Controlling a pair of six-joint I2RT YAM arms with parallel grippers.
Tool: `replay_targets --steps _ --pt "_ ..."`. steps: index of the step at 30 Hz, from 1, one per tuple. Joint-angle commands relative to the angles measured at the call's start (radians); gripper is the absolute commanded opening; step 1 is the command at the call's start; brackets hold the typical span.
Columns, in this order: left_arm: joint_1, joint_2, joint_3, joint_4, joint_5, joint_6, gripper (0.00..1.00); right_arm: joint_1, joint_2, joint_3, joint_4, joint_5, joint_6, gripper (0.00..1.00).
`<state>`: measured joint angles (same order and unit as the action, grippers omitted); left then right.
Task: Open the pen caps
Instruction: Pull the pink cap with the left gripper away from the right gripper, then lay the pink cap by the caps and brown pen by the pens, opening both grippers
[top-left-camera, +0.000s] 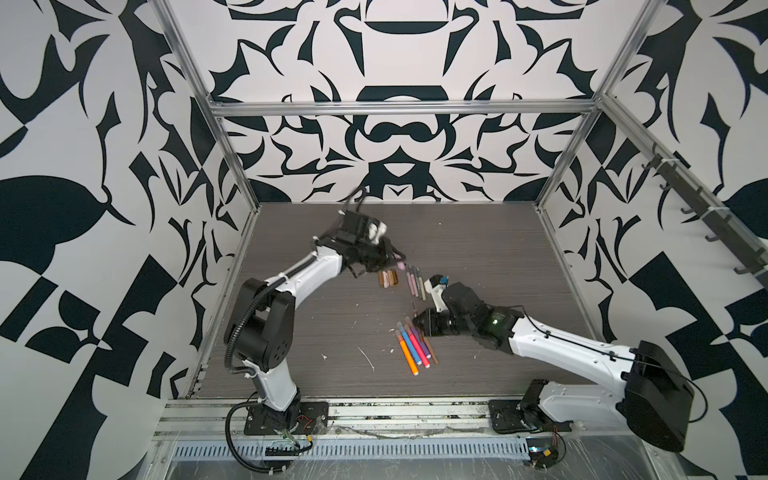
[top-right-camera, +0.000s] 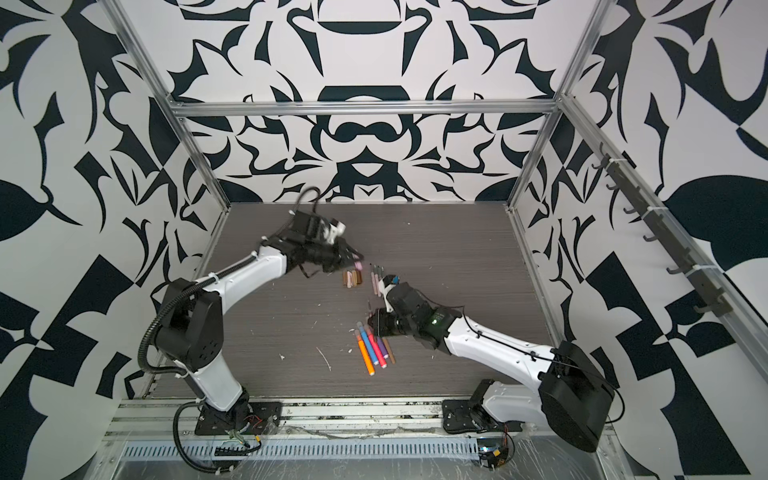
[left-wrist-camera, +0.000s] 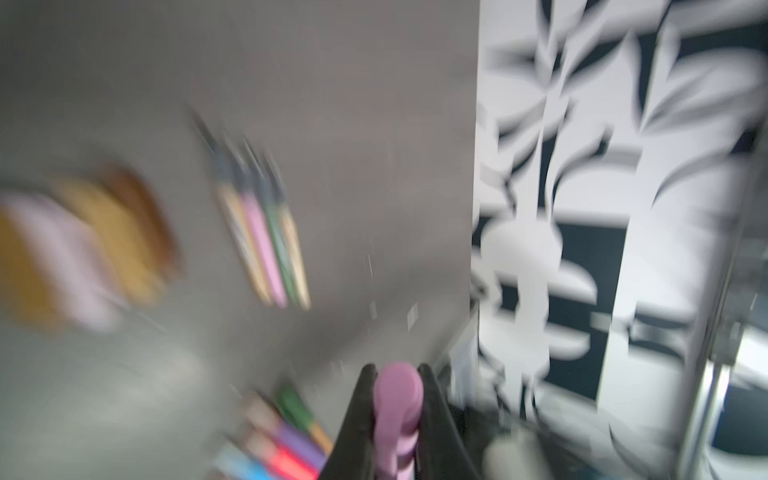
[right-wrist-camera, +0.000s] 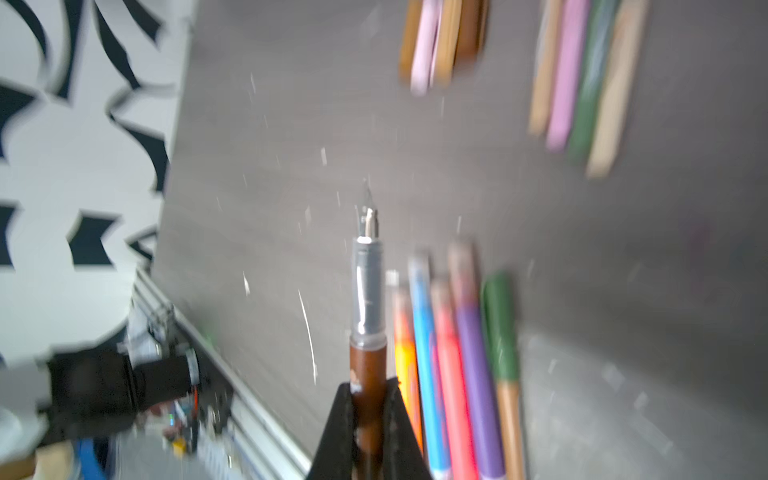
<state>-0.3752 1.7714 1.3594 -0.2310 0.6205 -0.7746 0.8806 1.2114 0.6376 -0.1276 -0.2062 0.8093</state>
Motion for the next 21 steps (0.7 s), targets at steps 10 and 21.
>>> replay_targets --steps 10,21 --pt "0.073 0.045 -0.079 -0.154 -0.121 0.191 0.0 -0.133 -0.202 0.009 -0.126 0.0 -0.015 0.0" --pt "0.071 0.222 -0.038 -0.219 -0.16 0.274 0.0 -0.318 -0.114 0.007 -0.152 -0.05 -0.152 0.0"
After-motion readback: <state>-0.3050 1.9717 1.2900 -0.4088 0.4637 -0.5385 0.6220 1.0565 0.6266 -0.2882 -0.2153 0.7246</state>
